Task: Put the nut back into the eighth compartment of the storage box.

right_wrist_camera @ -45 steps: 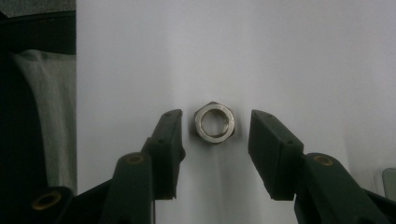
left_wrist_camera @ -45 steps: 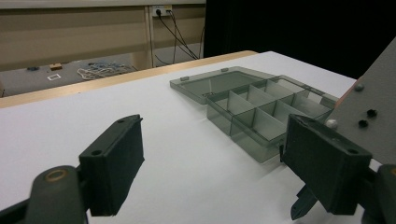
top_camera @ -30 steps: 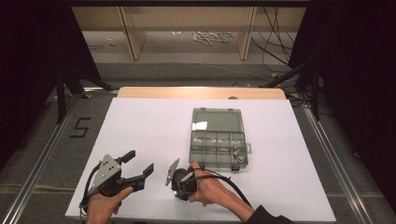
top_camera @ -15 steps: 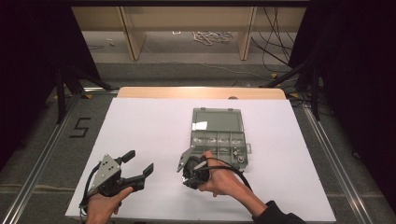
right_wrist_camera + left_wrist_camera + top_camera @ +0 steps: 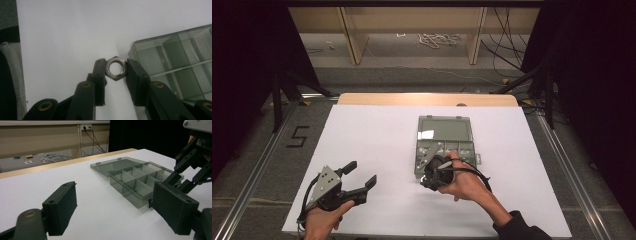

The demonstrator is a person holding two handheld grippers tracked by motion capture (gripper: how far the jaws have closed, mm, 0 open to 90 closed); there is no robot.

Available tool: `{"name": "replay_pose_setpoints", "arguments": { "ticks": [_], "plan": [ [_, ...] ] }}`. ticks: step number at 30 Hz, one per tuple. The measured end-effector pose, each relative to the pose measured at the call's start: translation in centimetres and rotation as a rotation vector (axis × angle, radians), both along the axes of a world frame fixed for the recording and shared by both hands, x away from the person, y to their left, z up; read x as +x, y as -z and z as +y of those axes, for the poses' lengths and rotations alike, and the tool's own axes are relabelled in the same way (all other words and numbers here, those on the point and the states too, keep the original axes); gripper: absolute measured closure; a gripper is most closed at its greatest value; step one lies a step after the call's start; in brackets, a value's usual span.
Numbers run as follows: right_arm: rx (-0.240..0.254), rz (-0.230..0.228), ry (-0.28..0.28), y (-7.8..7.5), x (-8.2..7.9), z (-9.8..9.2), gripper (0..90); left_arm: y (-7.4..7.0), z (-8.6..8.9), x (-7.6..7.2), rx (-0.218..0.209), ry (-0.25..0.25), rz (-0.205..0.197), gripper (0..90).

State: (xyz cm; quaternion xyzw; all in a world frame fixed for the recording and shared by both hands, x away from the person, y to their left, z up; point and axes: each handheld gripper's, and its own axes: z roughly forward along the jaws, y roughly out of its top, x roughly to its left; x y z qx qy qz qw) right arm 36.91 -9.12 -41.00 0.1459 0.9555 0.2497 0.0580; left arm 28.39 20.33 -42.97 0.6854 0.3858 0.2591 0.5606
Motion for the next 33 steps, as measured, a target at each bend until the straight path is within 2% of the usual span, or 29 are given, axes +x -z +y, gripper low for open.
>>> {"name": "replay_pose_setpoints", "arguments": {
  "ticks": [4, 12, 21, 29, 33],
  "plan": [
    [0.012, -0.008, 0.017, -0.6, 0.4, -0.9, 70.2, 0.0, 0.0, 0.0, -0.003, -0.004, 0.001, 19.5],
    [0.043, -0.027, 0.096, -1.5, 1.5, -3.6, 70.2, 0.0, -0.1, 0.0, 0.001, 0.000, -0.003, 19.5],
    [0.064, -0.014, 0.180, -1.9, 2.9, -6.6, 70.2, 0.0, -0.1, 0.0, 0.002, 0.000, -0.002, 19.5],
    [0.054, -0.025, 0.244, -2.0, 3.9, -8.7, 70.2, 0.0, -0.1, 0.0, -0.001, 0.000, 0.000, 19.5],
    [0.028, -0.017, 0.267, -1.6, 4.4, -9.5, 70.2, 0.0, -0.1, 0.0, -0.008, 0.006, -0.010, 19.5]
  ]
}}
